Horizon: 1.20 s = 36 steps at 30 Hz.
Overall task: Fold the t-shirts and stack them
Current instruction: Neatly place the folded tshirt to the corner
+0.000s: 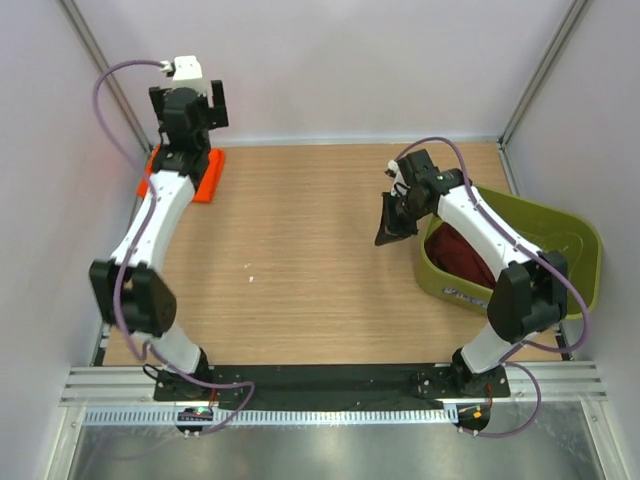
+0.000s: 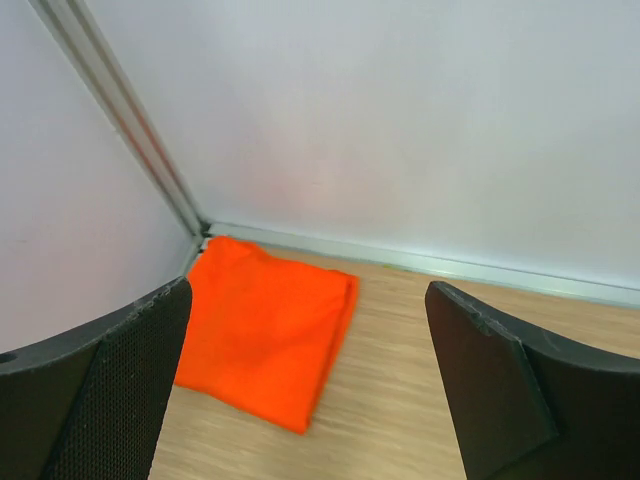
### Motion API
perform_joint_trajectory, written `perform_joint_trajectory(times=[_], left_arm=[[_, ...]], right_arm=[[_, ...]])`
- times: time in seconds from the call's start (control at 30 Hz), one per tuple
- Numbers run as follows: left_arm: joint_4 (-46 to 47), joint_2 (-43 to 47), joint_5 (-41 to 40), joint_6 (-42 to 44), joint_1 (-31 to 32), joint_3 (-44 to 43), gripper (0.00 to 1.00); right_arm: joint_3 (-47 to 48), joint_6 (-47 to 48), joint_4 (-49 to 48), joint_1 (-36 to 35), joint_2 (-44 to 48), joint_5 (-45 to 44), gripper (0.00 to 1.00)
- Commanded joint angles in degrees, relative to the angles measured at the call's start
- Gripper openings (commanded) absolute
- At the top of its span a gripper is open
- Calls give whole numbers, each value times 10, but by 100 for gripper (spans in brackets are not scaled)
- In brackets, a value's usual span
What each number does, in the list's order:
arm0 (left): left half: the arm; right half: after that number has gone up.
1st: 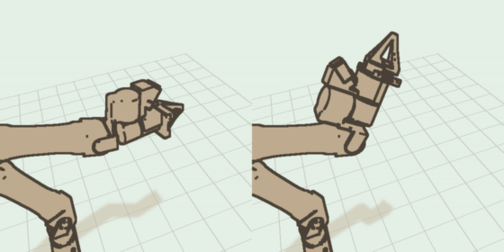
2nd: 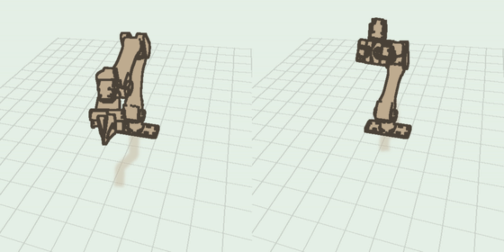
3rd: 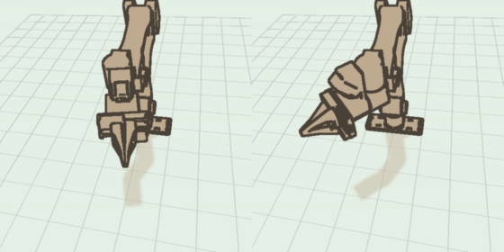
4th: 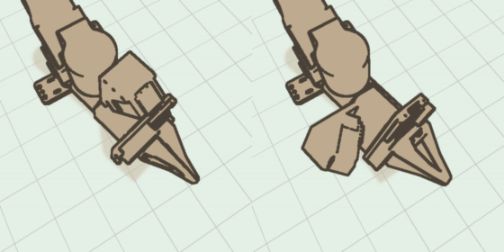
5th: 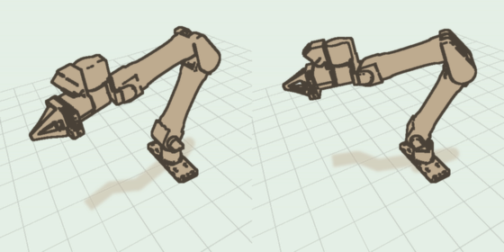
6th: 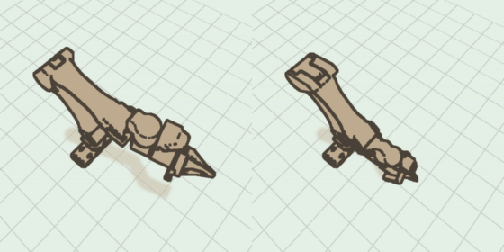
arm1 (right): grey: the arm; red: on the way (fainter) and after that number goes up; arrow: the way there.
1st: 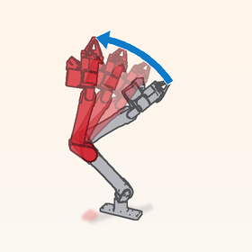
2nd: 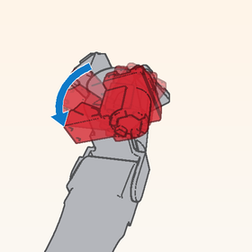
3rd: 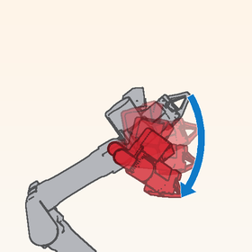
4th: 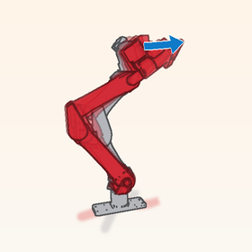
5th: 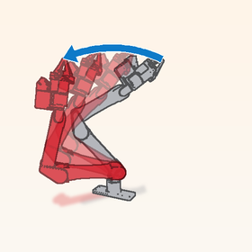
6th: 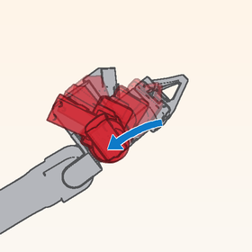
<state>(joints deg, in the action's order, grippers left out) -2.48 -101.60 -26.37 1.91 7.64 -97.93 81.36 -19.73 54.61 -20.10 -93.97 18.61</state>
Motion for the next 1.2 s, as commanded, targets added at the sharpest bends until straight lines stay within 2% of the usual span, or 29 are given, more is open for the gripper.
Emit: perform_joint_trajectory(times=[0.0,0.1,0.23,0.27,0.3,0.37,0.43,0.47,0.57,0.73,0.87,1.03,1.1,1.17], left_arm=[[-62,104,116,-83,-1,92,100],[-107,205,117,-80,47,184,100],[-210,283,141,-148,137,267,100],[-219,298,140,-165,162,301,100],[-227,321,104,-176,225,322,100],[-226,337,91,-231,305,367,100],[-220,330,98,-267,352,382,100],[-220,324,97,-277,399,386,100],[-204,297,80,-313,463,391,100],[-107,321,133,-405,476,474,100],[-11,405,129,-461,476,576,100],[41,476,128,-519,460,663,100],[46,516,125,-551,453,701,100],[55,547,118,-585,449,743,100]], right_arm=[[-37,-26,-16,-4,48,26,2],[-68,-43,-51,-23,67,34,4],[-89,-64,-78,-62,75,32,6],[-89,-65,-78,-68,77,32,7],[-84,-65,-74,-81,80,21,8],[-85,-66,-71,-92,98,6,9],[-97,-73,-78,-100,109,-8,11],[-119,-76,-84,-100,123,-11,11],[-189,-101,-144,-107,160,-29,15],[-296,-149,-233,-126,214,-55,35],[-361,-203,-265,-143,262,-82,51],[-371,-234,-250,-151,287,-103,61],[-380,-244,-254,-153,289,-109,75],[-386,-247,-253,-154,281,-103,78]])
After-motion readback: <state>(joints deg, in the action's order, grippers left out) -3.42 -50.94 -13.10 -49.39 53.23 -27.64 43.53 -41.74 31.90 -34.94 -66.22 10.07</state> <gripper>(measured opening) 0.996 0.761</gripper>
